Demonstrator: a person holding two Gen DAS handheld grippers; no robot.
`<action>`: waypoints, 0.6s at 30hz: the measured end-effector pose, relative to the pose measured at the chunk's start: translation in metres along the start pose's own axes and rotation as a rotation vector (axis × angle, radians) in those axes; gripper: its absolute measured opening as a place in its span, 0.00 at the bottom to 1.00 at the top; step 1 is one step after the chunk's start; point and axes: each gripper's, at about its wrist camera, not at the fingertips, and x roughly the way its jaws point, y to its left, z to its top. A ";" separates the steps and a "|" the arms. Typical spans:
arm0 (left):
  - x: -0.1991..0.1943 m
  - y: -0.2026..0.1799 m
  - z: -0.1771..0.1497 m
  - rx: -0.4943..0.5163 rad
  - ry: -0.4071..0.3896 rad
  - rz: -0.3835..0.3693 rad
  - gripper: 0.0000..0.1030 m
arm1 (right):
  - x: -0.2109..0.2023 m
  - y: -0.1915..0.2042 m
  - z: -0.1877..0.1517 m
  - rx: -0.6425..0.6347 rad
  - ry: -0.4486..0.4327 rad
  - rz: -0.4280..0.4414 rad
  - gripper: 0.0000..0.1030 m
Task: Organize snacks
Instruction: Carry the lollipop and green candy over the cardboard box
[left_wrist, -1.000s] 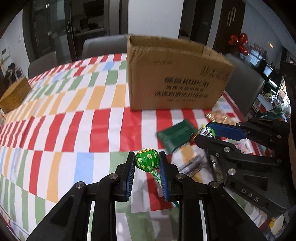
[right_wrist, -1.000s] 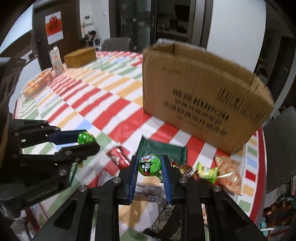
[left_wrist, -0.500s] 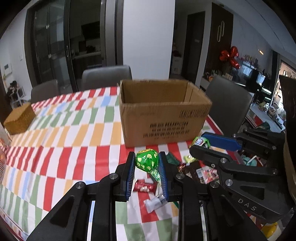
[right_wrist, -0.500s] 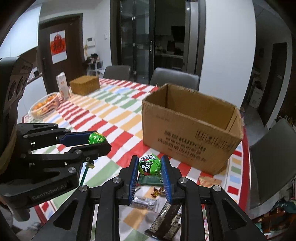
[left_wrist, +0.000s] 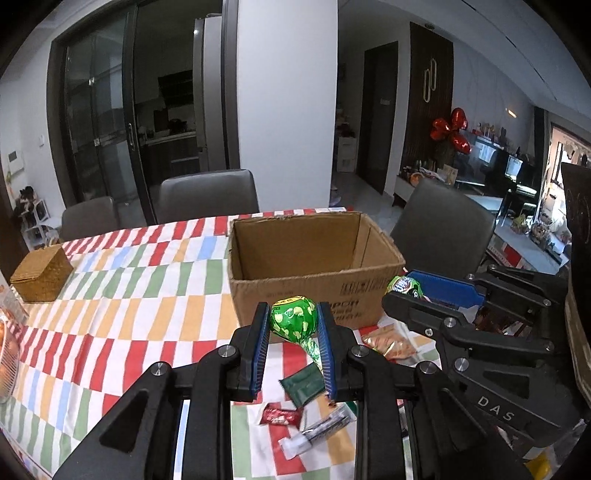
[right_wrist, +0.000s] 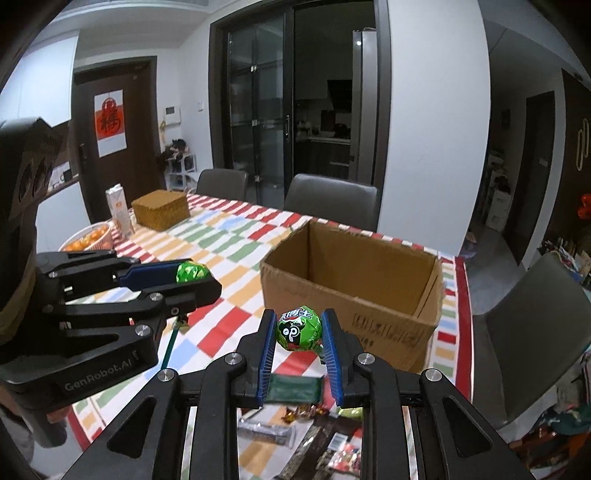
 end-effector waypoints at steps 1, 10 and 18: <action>0.001 0.001 0.003 -0.005 0.000 -0.002 0.25 | 0.000 -0.004 0.003 0.010 -0.003 -0.003 0.25; 0.019 0.005 0.035 -0.014 0.000 -0.008 0.25 | 0.012 -0.031 0.028 0.062 -0.006 -0.019 0.25; 0.040 0.007 0.066 0.008 0.001 -0.016 0.25 | 0.027 -0.054 0.047 0.078 0.002 -0.044 0.25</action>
